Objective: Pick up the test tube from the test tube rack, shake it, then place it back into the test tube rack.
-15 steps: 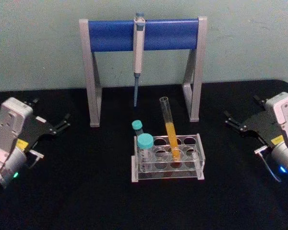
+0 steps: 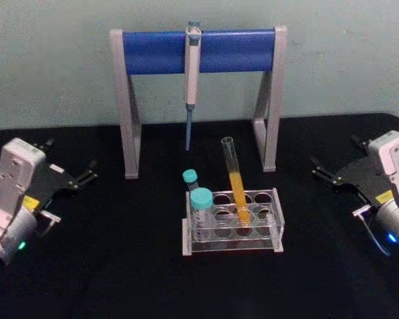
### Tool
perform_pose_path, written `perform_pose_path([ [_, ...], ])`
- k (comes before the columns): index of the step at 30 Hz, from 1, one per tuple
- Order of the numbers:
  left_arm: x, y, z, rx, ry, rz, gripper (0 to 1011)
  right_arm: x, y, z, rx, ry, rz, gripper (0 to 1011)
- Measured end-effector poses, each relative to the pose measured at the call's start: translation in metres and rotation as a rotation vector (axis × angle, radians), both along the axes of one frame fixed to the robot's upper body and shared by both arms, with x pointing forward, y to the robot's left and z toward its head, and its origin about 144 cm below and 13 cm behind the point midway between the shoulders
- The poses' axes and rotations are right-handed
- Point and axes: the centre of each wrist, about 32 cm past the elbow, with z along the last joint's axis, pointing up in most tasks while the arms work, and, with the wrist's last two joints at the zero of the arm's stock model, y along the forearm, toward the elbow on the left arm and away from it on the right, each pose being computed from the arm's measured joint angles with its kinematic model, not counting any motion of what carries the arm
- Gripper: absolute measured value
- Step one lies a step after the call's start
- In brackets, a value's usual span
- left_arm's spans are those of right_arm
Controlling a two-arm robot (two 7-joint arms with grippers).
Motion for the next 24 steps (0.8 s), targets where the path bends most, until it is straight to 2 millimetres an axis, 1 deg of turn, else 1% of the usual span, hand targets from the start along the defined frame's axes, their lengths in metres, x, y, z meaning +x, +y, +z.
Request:
perform_pose_path([
  [24,0.0000,0.0000,0.0000,0.000,0.000,0.000,1001,0.0000,0.0000,0.0000,0.000,0.000,0.000,1000],
])
